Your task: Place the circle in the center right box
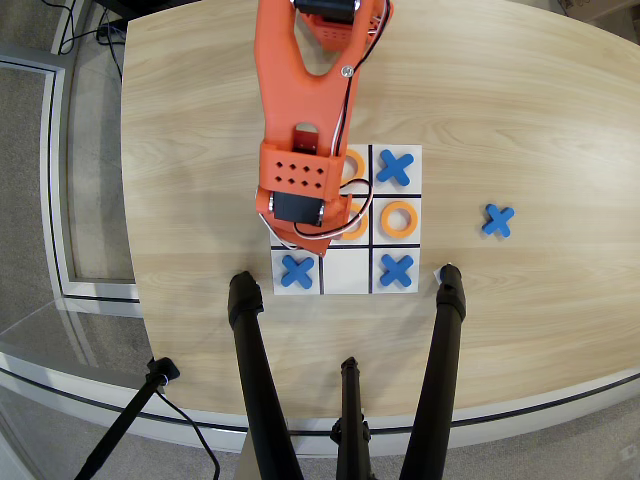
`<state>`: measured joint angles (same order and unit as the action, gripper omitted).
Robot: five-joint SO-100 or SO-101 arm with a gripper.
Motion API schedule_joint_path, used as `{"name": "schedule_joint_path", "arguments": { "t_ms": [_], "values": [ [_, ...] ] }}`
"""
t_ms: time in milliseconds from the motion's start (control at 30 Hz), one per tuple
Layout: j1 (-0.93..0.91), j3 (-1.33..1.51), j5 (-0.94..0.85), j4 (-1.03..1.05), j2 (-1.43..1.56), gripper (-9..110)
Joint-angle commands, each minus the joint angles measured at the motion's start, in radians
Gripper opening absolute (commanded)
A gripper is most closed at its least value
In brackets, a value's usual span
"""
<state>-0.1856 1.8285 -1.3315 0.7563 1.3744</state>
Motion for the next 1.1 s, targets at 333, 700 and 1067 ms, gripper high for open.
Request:
{"name": "schedule_joint_path", "arguments": {
  "t_ms": [333,700,1067],
  "values": [
    [0.020,-0.028,0.028,-0.014,-0.018,0],
    [0.023,-0.032,0.034,-0.014,-0.018,0],
    [0.017,-0.028,0.025,-0.014,-0.020,0]
  ]
}}
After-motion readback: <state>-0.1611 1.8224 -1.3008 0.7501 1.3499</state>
